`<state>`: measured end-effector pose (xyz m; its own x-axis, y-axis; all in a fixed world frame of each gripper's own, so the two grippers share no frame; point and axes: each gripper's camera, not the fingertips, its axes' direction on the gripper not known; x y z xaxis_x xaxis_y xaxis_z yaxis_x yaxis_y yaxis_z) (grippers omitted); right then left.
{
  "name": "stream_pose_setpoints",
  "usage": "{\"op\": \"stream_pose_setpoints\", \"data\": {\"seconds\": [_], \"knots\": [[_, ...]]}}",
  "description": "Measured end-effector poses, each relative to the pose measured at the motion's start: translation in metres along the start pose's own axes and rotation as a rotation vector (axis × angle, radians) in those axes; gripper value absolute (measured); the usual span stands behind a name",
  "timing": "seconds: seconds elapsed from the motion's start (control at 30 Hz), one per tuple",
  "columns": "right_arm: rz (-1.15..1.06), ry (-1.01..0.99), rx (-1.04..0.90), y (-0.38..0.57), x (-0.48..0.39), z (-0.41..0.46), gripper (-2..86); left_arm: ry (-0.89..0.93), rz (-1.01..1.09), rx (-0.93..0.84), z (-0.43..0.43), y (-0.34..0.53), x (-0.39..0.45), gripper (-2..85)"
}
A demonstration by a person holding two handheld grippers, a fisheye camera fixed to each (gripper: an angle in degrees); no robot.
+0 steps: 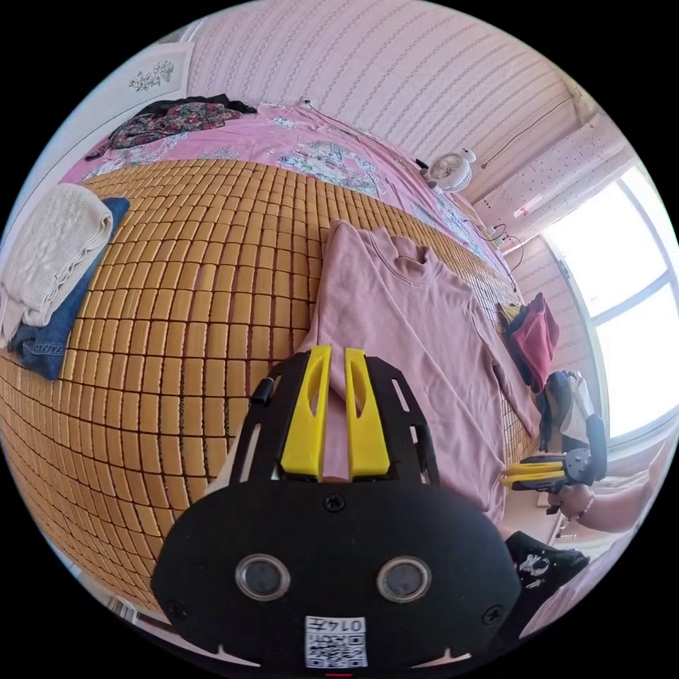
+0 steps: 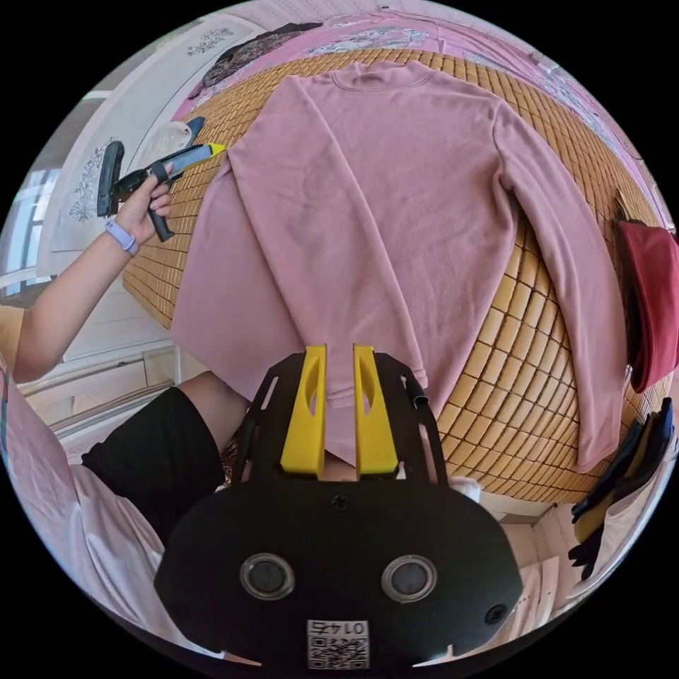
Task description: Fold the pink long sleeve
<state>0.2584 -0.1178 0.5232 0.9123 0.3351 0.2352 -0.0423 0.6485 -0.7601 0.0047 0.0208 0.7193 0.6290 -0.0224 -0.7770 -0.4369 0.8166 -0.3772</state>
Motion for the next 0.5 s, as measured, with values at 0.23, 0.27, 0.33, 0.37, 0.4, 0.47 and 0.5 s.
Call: {"op": "stream_pose_setpoints", "data": {"seconds": [0.23,0.27,0.33,0.37,0.4,0.47,0.5], "knots": [[-0.193,0.034,-0.19,-0.022,-0.019,0.043,1.3,-0.241,0.088,-0.053,0.089,0.002,0.009,-0.7],[-0.197,0.059,-0.229,-0.022,-0.02,0.052,1.0,-0.275,0.11,-0.116,0.115,0.003,0.003,-0.8],[-0.218,0.079,-0.233,-0.022,-0.02,0.052,0.1,-0.281,0.138,-0.073,0.128,0.005,-0.001,-0.9],[-0.211,0.068,-0.248,-0.023,-0.018,0.053,0.0,-0.302,0.166,-0.077,0.137,0.005,-0.001,-0.9],[-0.205,0.043,-0.275,-0.024,-0.012,0.054,-0.1,-0.314,0.183,-0.082,0.141,0.005,-0.001,-1.0],[-0.254,0.025,-0.314,-0.024,-0.009,0.056,-0.3,-0.329,0.204,-0.087,0.158,0.003,-0.008,-1.0],[-0.303,0.03,-0.337,-0.022,-0.01,0.057,-0.3,-0.323,0.202,-0.086,0.161,0.003,-0.011,-1.0]]}}
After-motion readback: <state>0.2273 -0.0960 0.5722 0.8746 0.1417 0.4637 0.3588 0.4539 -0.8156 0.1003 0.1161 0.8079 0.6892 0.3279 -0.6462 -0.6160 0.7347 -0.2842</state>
